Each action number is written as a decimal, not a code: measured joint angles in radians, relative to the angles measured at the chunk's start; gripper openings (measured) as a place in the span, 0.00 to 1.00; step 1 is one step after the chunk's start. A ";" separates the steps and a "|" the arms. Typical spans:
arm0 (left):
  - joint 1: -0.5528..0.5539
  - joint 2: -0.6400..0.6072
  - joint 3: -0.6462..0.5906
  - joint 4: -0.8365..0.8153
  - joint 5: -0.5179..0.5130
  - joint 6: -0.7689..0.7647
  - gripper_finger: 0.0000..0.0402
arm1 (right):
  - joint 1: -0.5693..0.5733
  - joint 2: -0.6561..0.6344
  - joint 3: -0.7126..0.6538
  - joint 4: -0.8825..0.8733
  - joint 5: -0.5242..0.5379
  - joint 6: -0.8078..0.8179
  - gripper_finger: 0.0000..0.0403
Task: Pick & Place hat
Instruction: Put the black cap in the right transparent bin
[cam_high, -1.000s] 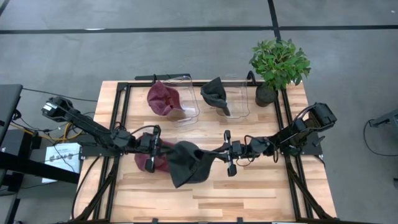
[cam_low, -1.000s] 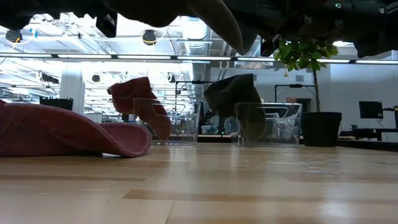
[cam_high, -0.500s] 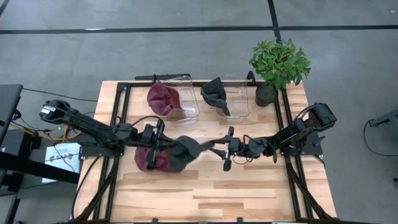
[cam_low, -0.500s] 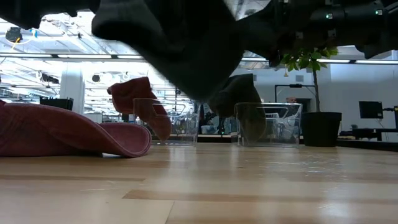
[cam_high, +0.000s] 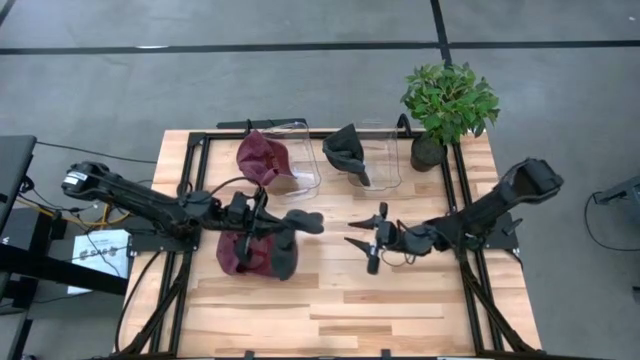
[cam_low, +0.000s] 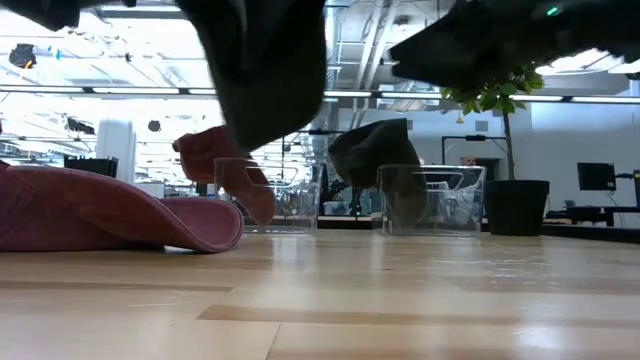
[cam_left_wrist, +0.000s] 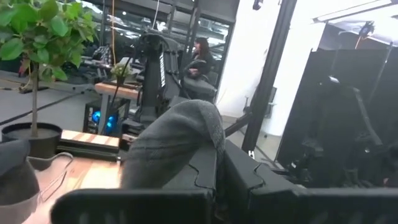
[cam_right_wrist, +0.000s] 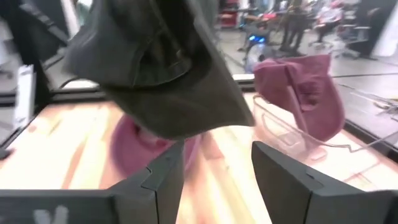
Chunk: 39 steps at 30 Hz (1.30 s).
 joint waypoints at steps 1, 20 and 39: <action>0.002 0.003 0.022 -0.022 0.000 0.000 0.03 | 0.016 -0.031 0.000 -0.043 0.000 0.002 0.43; 0.262 0.226 0.454 -0.200 0.066 -0.096 0.03 | 0.253 -0.372 0.000 -0.619 0.137 0.208 0.22; 0.505 0.602 1.016 -0.275 0.215 -0.253 0.03 | 0.401 -0.362 0.000 -0.688 0.229 0.203 0.01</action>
